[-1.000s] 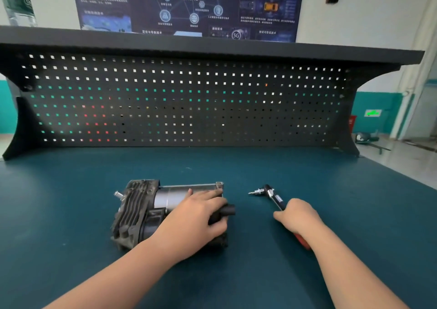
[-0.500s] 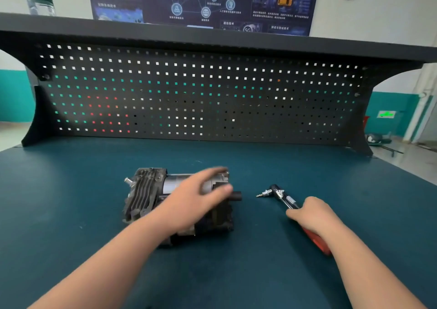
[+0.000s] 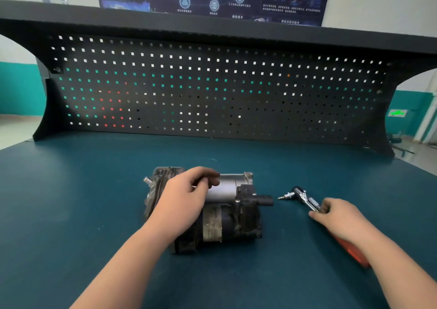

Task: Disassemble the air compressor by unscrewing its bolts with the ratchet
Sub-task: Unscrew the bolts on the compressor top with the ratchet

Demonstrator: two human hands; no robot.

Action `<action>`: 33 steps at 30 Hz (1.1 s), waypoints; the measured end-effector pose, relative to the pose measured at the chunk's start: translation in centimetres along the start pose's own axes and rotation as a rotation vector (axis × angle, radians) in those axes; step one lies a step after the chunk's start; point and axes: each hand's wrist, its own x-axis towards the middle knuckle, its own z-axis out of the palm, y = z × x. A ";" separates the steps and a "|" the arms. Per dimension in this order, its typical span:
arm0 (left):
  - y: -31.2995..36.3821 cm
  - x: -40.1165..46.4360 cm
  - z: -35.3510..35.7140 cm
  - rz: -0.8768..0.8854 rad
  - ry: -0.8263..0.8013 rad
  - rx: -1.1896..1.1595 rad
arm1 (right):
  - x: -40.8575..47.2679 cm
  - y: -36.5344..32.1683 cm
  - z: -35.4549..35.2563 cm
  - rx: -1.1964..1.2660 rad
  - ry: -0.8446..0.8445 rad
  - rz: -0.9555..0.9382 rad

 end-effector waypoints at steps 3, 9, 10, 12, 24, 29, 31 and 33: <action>-0.1 -0.5 0.2 0.049 -0.047 0.091 | -0.1 -0.3 0.2 -0.040 -0.007 0.003; 0.7 -1.1 0.8 0.100 -0.009 0.136 | -0.5 -0.1 0.5 -0.050 -0.028 -0.050; 0.8 -1.4 1.1 0.122 -0.013 0.155 | -0.6 -0.1 0.4 -0.030 -0.013 -0.062; 1.1 -1.7 1.5 0.157 -0.023 0.190 | -0.8 -0.2 0.2 -0.009 0.029 -0.085; 2.3 -2.1 1.6 0.174 0.099 0.066 | -3.7 -1.8 -3.1 0.448 0.201 -0.458; 3.7 -2.7 1.6 0.145 -0.069 -0.148 | -7.2 -4.0 -4.2 0.459 0.205 -0.702; 4.0 -2.9 1.7 0.214 -0.173 -0.140 | -7.9 -4.5 -4.4 0.323 0.323 -0.814; 4.1 -3.2 1.8 0.306 -0.210 -0.112 | -8.2 -4.8 -4.6 0.232 0.432 -0.919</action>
